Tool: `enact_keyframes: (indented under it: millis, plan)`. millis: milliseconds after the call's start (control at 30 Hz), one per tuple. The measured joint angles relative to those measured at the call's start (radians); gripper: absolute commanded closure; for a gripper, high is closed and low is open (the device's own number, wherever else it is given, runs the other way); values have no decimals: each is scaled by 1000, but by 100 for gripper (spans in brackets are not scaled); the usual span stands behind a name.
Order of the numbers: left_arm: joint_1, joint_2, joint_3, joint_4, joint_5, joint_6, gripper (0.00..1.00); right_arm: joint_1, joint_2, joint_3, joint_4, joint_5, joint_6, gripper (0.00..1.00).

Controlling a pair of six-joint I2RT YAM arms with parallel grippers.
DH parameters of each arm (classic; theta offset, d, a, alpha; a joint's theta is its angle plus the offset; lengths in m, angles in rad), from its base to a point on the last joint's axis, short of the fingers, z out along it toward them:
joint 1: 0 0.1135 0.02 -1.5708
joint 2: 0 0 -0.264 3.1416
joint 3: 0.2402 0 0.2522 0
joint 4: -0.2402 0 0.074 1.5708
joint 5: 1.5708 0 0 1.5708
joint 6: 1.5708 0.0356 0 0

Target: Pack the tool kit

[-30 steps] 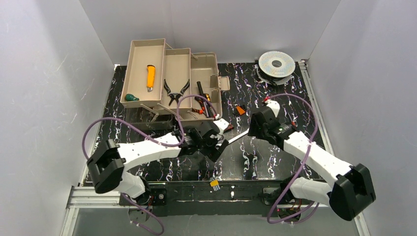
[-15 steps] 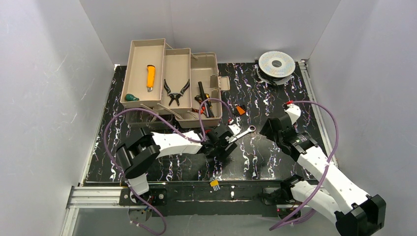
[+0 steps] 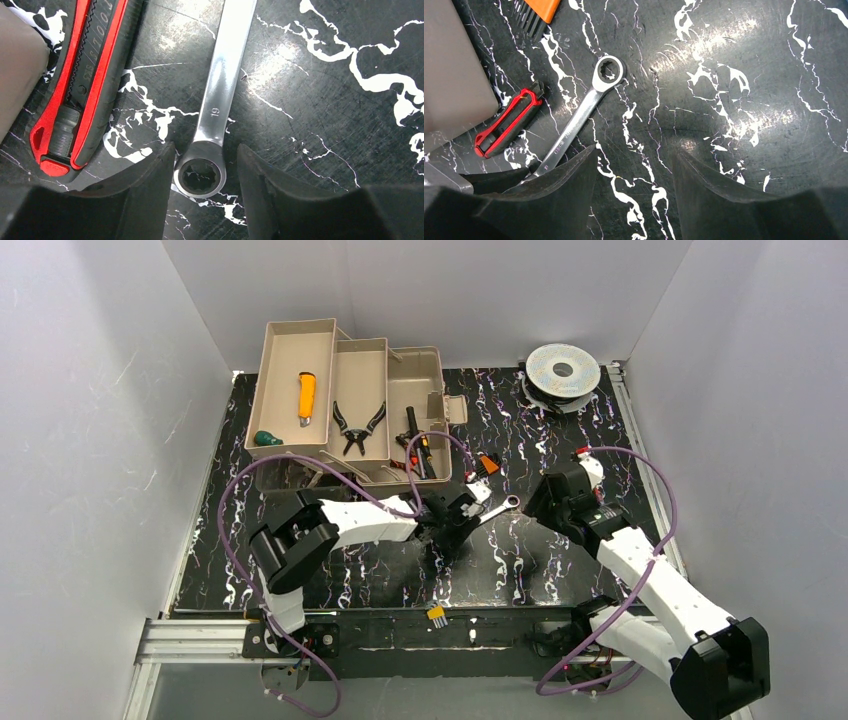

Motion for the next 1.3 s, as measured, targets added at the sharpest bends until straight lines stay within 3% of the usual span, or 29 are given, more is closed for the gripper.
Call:
enact_keyframes:
  millis: [133, 267, 500, 600, 733, 1067, 1300]
  plan:
    - [31, -3, -2, -8, 61, 1, 71, -13, 1, 0, 6, -22, 0, 37]
    - [62, -12, -7, -17, 156, 13, 100, -19, 8, 0, 14, -42, -1, 37]
    - [70, -21, 9, -96, 202, 38, 100, -19, 77, 0, 60, -151, 4, 28]
    - [70, -21, 35, -169, 205, 50, 100, -19, 126, 0, 88, -215, 52, 18]
    - [70, -23, 87, -237, 208, 62, 100, -19, 182, -21, 166, -290, 145, 16]
    - [70, -56, 114, -280, 241, 51, 100, -21, 343, -163, 498, -451, 364, 16]
    - [70, -65, 113, -286, 259, 46, 100, -23, 484, -166, 734, -566, 508, 23]
